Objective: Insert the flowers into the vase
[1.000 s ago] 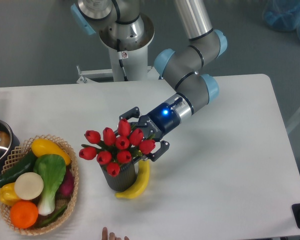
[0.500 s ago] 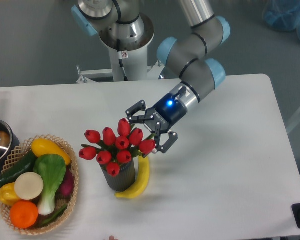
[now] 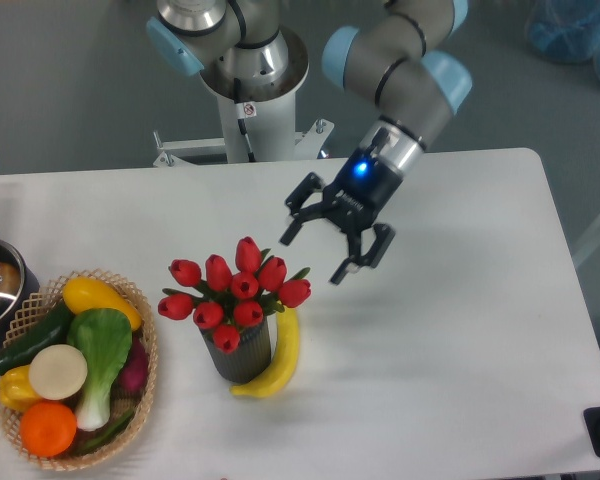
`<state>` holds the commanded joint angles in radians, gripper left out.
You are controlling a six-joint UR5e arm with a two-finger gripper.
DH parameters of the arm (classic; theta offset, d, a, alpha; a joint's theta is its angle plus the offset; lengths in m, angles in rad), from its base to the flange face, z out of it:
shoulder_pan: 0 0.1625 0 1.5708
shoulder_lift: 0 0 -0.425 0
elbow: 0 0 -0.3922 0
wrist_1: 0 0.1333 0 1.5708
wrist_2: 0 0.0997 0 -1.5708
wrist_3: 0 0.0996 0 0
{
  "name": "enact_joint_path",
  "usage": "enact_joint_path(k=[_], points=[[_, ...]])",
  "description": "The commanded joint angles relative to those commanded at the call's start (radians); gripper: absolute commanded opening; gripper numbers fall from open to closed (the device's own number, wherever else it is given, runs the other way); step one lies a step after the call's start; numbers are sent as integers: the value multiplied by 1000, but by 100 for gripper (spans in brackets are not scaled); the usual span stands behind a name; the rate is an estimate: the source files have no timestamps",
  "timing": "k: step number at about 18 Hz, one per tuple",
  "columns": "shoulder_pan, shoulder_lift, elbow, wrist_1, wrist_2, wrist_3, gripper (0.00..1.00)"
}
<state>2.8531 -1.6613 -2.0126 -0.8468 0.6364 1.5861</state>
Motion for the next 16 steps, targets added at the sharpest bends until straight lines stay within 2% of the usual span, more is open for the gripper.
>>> enact_joint_path(k=[3,5,11,16], points=[[61,60,12,-5,67,-2,100],[90,110,17,-9,187,0,100],[68,159,52,-18,517,17,100],[63,164,54,-21,557,78,100]])
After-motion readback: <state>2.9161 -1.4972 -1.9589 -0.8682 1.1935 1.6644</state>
